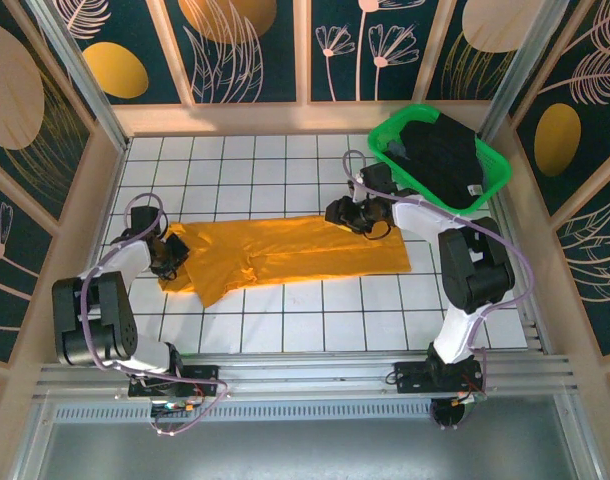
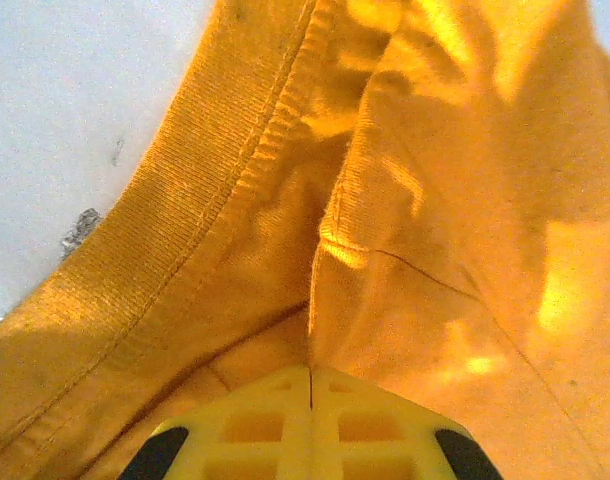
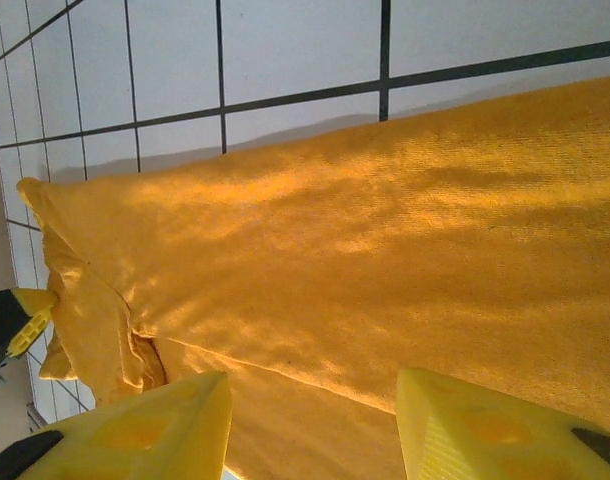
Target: Fold and stack the t-shirts
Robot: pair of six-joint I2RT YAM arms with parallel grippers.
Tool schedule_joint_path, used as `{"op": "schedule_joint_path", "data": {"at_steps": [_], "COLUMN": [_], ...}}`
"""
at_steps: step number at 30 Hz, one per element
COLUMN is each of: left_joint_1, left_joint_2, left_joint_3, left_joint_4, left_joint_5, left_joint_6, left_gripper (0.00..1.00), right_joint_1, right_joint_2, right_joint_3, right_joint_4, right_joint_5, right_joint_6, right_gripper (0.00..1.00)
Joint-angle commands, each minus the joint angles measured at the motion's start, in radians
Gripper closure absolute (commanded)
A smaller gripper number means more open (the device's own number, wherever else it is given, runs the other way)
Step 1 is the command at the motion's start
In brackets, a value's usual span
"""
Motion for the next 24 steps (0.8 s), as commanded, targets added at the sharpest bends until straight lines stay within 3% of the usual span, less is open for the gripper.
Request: {"op": "schedule_joint_path", "data": {"at_steps": [1,12,17,20,24], "left_joint_1": [0.003,0.003,0.003,0.002,0.002], "left_joint_2": [-0.057,-0.125,-0.113,-0.150,-0.204], "left_joint_3": [-0.018,-0.067,-0.045,-0.076,-0.157], "left_joint_4": [-0.051,-0.080,-0.075,-0.064,-0.045], "left_joint_5": [-0.037,-0.099,-0.098,-0.046,0.048], "left_joint_6": [-0.010,-0.028,-0.020,-0.025,-0.042], "left_gripper": [1.00,1.00,0.84,0.67,0.62], "right_joint_1": [0.007,0.007,0.007,0.006,0.007], "right_joint_2": [0.020,0.060,0.060,0.053,0.050], "right_joint_3": [0.000,0.020,0.030,0.029,0.026], "right_joint_4": [0.008,-0.027,-0.033,-0.030,-0.028], "right_joint_5": [0.015,0.031,0.023,0.017,0.011], "right_joint_6": [0.010,0.013,0.004,0.001,-0.003], "right_gripper": [0.52,0.55,0.55,0.55,0.55]}}
